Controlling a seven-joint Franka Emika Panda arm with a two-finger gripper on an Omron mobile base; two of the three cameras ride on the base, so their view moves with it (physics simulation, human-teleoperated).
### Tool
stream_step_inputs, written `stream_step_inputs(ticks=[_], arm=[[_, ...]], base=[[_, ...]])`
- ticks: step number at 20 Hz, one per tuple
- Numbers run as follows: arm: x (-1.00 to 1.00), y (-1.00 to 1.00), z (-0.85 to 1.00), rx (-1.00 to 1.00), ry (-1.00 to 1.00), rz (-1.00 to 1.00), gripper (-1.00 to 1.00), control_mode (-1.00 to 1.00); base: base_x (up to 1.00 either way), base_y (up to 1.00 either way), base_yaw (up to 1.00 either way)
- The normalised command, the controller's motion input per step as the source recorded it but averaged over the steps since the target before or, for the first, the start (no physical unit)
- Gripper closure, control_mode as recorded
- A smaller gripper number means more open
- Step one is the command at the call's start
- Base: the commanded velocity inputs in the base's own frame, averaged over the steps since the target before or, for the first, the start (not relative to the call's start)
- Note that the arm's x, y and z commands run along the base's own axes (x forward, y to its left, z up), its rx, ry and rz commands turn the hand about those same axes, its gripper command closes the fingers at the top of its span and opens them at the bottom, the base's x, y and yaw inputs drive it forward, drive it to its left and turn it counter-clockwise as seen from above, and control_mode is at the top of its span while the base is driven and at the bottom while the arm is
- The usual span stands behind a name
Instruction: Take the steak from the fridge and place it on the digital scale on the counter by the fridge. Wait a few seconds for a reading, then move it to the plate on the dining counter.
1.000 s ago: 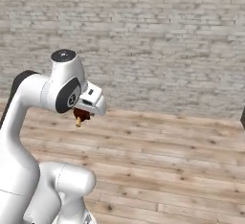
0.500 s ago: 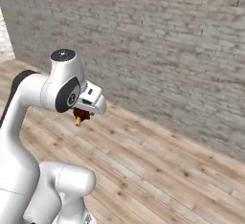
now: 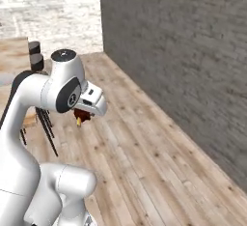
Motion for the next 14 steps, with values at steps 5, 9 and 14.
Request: stream_step_inputs(ticks=[5, 9, 14], arm=[[0.0, 0.0, 0.0, 0.0, 0.0, 0.0, 1.0, 1.0], [0.0, 0.0, 0.0, 0.0, 0.0, 0.0, 1.0, 1.0], [0.0, 0.0, 0.0, 0.0, 0.0, 0.0, 1.0, 1.0]], base=[[0.75, -0.49, 0.71], [0.73, -0.53, 0.69], [0.72, -0.57, 0.67]])
